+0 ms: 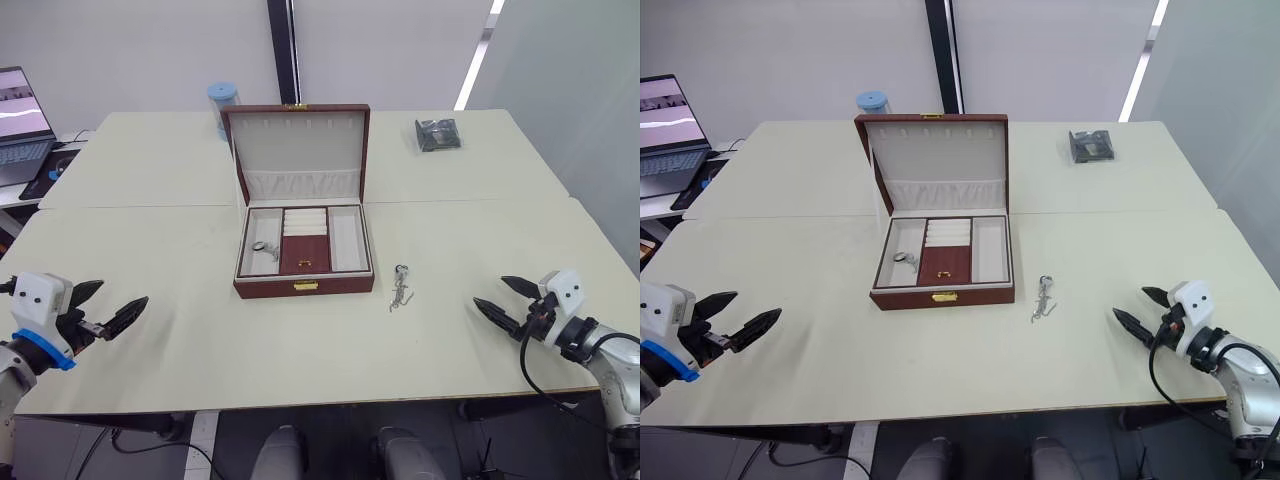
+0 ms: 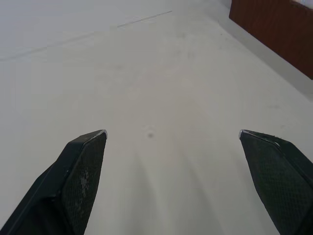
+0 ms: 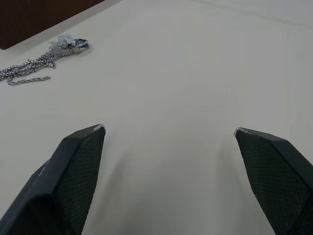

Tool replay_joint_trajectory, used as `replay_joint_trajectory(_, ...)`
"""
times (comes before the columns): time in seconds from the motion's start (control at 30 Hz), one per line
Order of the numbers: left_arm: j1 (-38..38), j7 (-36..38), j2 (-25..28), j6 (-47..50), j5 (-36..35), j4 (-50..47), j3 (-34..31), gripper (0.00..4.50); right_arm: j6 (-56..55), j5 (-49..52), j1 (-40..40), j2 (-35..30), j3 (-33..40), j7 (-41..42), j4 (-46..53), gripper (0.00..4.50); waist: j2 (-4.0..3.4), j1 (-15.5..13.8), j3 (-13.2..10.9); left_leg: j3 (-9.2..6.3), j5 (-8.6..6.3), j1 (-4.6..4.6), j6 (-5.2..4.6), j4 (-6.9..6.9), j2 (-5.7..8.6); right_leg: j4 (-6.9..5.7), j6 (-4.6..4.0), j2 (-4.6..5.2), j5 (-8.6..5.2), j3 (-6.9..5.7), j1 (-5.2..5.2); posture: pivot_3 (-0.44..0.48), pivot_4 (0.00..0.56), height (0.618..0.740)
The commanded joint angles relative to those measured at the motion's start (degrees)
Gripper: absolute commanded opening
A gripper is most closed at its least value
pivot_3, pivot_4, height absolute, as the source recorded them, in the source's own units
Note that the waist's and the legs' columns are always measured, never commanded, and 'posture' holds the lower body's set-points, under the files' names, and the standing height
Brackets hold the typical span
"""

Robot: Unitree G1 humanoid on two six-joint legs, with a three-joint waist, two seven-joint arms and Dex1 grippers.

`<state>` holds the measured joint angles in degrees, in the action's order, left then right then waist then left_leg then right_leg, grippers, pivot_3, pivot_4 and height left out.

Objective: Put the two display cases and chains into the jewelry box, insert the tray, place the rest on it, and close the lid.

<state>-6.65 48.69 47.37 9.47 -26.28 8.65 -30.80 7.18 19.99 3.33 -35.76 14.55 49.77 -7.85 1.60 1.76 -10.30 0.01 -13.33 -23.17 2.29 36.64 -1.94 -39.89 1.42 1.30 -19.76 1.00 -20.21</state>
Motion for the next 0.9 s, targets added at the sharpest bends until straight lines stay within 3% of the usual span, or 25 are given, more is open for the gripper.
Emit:
replay_joint_trajectory(0.03, -0.7, 2.0, -1.8, -4.8, 1.1, -3.6, 1.4, 4.50, 0.9, 0.7, -1.5, 2.3, -0.6, -3.2, 7.7, 4.48, -0.01, 0.0, 0.0, 0.00, 0.00, 0.00, 0.00, -0.01, 0.00, 0.00, 0.00, 0.00, 0.00, 0.00, 0.00, 0.000, 0.150, 0.740)
replay_joint_trajectory(0.4, 1.8, 6.6, -5.7, -8.2, 3.1, -14.9, 14.4, 4.50, 11.5, -1.4, -4.5, 11.5, -9.3, -16.2, 25.6, 4.48, 0.02, -0.1, 0.0, -0.02, 0.01, -0.03, 0.01, -0.01, 0.02, 0.00, 0.00, 0.00, 0.00, 0.00, 0.00, 0.000, 0.150, 0.740)
replay_joint_trajectory(0.67, 2.4, 9.6, -9.3, -9.8, 4.3, -22.7, 25.8, 4.50, 20.6, -7.3, -4.3, 16.3, -18.0, -26.3, 31.4, 4.48, 0.01, 0.0, 0.0, -0.02, 0.01, -0.02, 0.02, 0.00, 0.03, -0.03, 0.01, -0.03, 0.00, 0.02, -0.02, 0.000, 0.150, 0.740)
replay_joint_trajectory(0.9, 3.9, 12.0, -10.0, -11.1, 4.5, -24.7, 30.7, 4.50, 27.6, -10.2, -0.2, 18.6, -21.6, -31.1, 31.3, 4.48, 0.01, 0.0, 0.0, -0.03, 0.01, 0.02, 0.02, 0.01, 0.03, -0.06, 0.01, -0.07, 0.00, 0.03, -0.01, 0.000, 0.150, 0.740)
